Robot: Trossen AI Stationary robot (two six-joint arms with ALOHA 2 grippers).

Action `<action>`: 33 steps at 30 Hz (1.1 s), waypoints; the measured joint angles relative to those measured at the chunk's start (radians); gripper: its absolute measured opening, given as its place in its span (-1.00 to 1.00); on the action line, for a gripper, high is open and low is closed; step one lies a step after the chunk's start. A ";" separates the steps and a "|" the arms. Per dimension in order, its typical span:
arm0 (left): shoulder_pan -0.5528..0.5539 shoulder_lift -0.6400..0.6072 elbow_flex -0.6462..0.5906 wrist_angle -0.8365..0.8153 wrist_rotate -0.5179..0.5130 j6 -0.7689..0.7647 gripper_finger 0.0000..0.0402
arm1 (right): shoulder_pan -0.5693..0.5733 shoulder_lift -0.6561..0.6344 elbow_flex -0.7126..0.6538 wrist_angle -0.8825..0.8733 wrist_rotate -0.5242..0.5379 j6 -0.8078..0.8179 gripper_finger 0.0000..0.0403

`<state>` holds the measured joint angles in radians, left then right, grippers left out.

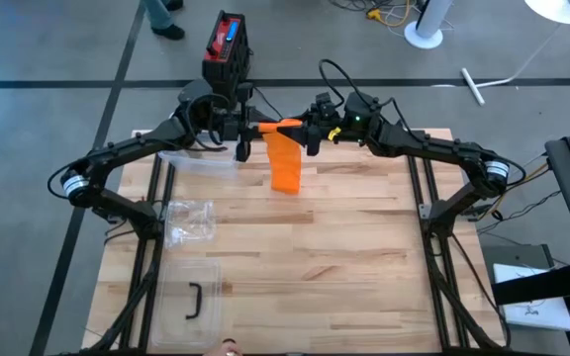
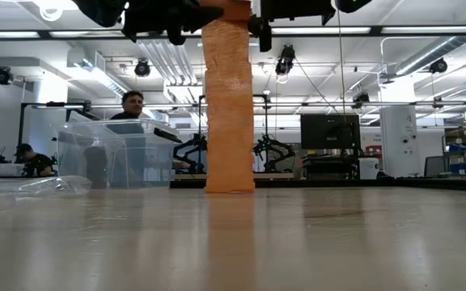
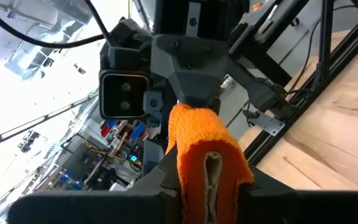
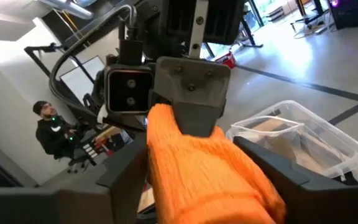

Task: Roll bandage
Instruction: Roll the orange bandage

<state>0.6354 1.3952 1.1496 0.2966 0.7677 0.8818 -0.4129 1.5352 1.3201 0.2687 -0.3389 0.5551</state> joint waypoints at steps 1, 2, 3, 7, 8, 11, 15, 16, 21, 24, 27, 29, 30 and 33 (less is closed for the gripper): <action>0.000 0.000 0.000 0.000 0.000 0.000 -0.79 | 0.000 0.000 0.000 -0.002 0.000 -0.006 0.07; 0.000 0.000 0.000 0.000 0.000 0.000 -0.78 | 0.000 0.000 0.000 -0.002 0.002 -0.007 0.04; 0.000 -0.001 0.000 0.000 0.000 0.000 -0.79 | 0.000 0.000 0.000 -0.003 0.000 -0.007 0.01; 0.000 -0.002 0.000 0.000 -0.001 0.000 -0.79 | 0.000 0.000 0.000 -0.002 -0.001 -0.028 0.03; 0.000 -0.002 0.000 0.000 -0.002 -0.003 -0.78 | 0.000 0.000 0.000 -0.002 -0.001 -0.035 0.06; 0.000 -0.002 0.000 0.001 -0.004 -0.018 -0.78 | 0.000 0.000 0.000 -0.003 -0.006 -0.052 0.14; 0.001 -0.002 0.000 0.002 -0.008 -0.051 -0.78 | 0.000 0.000 0.000 -0.003 -0.008 -0.090 0.18; 0.001 -0.002 0.000 0.002 -0.008 -0.057 -0.78 | 0.000 0.000 0.000 -0.003 -0.005 -0.093 0.16; 0.001 -0.002 0.000 0.005 -0.008 -0.079 -0.71 | 0.000 0.000 0.000 -0.003 0.000 -0.102 -0.12; 0.000 -0.002 0.000 0.004 -0.008 -0.122 -0.65 | 0.000 0.000 0.000 -0.002 0.000 -0.113 -0.34; 0.000 -0.004 0.000 0.000 -0.008 -0.206 -0.57 | 0.000 0.000 0.000 -0.002 0.001 -0.133 -0.50; 0.002 -0.017 0.000 -0.022 -0.015 -0.313 -0.51 | 0.000 0.000 0.000 -0.002 0.000 -0.151 -0.56; 0.003 -0.026 0.000 -0.040 -0.016 -0.368 -0.47 | 0.000 -0.001 0.000 -0.002 -0.002 -0.161 -0.57; 0.010 -0.057 0.000 -0.107 -0.009 -0.530 -0.34 | -0.004 -0.006 0.000 -0.003 -0.041 -0.224 -0.58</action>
<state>0.6457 1.3379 1.1496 0.1893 0.7584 0.3515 -0.4167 1.5293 1.3201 0.2658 -0.3804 0.3308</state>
